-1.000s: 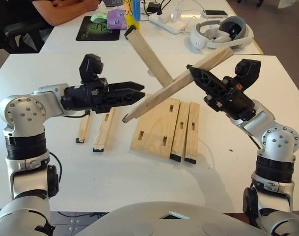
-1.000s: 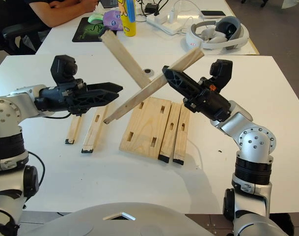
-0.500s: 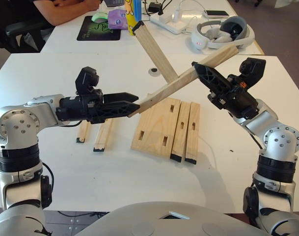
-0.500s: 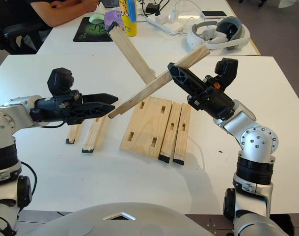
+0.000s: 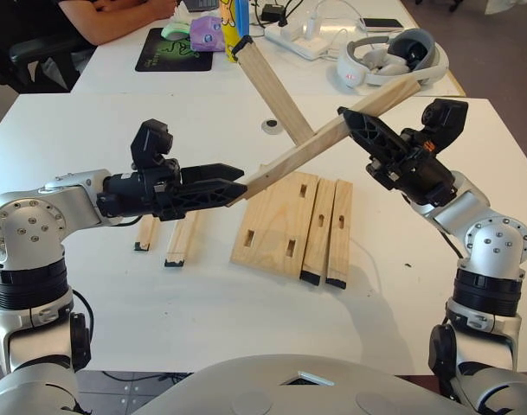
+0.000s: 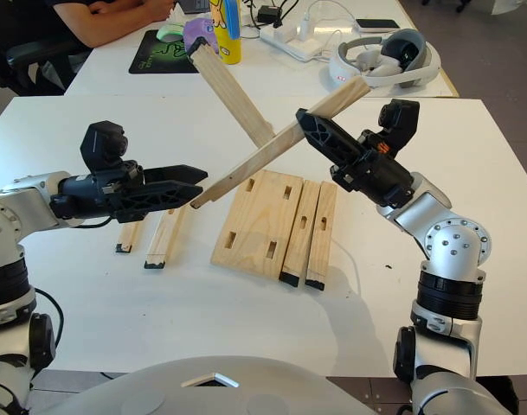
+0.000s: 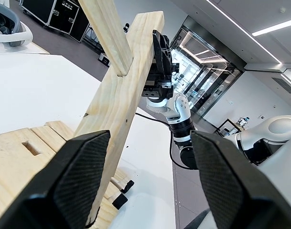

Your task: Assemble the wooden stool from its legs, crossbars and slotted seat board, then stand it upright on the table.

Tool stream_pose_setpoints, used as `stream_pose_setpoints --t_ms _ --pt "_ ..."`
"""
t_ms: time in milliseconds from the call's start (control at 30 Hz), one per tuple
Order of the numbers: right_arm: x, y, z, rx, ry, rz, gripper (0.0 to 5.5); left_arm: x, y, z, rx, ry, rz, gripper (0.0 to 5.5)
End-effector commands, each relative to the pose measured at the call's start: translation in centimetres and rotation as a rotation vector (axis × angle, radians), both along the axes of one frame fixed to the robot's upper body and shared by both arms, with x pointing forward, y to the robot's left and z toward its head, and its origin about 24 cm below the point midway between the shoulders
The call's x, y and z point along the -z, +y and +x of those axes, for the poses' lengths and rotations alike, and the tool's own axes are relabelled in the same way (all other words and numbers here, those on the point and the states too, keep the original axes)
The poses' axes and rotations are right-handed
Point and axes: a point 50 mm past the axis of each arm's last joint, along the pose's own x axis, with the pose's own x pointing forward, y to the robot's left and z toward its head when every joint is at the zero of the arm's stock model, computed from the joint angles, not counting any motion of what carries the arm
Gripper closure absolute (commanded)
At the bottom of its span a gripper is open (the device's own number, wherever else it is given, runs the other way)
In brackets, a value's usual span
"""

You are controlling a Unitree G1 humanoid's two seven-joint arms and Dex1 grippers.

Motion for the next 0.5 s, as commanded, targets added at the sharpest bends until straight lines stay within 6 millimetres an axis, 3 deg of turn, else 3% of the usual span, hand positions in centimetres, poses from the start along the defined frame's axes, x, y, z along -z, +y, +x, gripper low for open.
stream_pose_setpoints --t_ms 33,500 --pt "-0.63 -0.32 -0.13 -0.003 -0.027 -0.001 3.44 -0.2 -0.16 0.01 0.002 -0.007 0.009 2.38" --pt "-0.62 -0.49 -0.57 0.003 -0.029 -0.002 3.44 -0.21 -0.3 -0.19 0.01 -0.006 0.008 2.38"
